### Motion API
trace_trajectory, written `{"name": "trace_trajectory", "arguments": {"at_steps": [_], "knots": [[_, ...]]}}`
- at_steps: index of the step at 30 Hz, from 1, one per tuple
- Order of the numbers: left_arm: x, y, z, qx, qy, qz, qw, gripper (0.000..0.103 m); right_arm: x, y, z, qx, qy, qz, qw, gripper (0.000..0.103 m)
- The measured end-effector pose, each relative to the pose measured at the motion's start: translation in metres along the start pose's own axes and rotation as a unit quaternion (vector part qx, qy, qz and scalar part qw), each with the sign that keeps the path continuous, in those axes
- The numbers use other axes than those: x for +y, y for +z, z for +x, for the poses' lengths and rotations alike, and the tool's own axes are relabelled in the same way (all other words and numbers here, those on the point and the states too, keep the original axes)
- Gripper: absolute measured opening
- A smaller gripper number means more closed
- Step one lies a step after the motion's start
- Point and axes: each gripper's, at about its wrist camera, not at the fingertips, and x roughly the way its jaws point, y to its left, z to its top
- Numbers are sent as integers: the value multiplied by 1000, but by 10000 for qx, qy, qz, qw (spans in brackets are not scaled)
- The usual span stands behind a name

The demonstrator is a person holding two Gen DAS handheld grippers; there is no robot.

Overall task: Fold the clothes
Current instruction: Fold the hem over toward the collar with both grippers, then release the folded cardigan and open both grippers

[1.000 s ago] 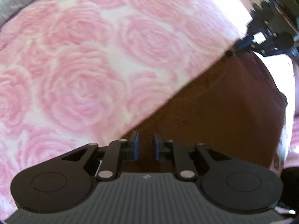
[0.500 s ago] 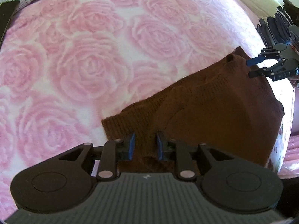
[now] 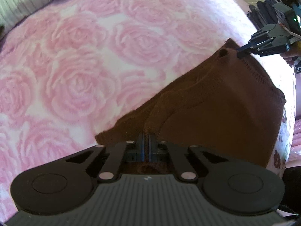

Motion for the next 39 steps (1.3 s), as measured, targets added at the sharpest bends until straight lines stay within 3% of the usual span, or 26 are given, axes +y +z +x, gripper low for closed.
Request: {"name": "trace_trajectory", "arguments": {"at_steps": [7, 13, 16, 18, 22, 27, 29, 36, 38, 39], "knots": [[10, 1, 19, 180, 105, -146, 9997, 2, -14, 9, 5, -11, -172, 38, 9998, 0], [13, -2, 0, 83, 270, -364, 9989, 11, 6, 12, -10, -177, -311, -335, 9988, 1], [5, -1, -15, -118, 264, -389, 9988, 10, 24, 10, -19, -258, -111, -283, 9992, 2], [-6, 2, -19, -194, 70, -316, 9993, 11, 39, 5, -19, -239, 80, -303, 9992, 2], [-19, 5, 6, -27, -60, -71, 10000, 11, 59, 2, 2, -40, 245, -588, 9980, 2], [-16, 11, 37, 44, -44, -26, 10000, 8, 37, 10, 39, -21, 169, -338, 9993, 2], [-13, 16, 35, 13, 29, -77, 10000, 8, 30, 14, 40, -38, 242, -338, 9991, 1], [-15, 9, -4, -40, 325, -223, 9992, 8, 41, 5, -1, -206, -86, -298, 9993, 3], [-18, -3, -15, 18, 337, -278, 9990, 9, 46, -8, -10, -175, -62, -240, 9995, 11], [-20, -10, -18, 91, 323, -308, 9990, 9, 49, -15, -11, -144, -57, -224, 9996, 36]]}}
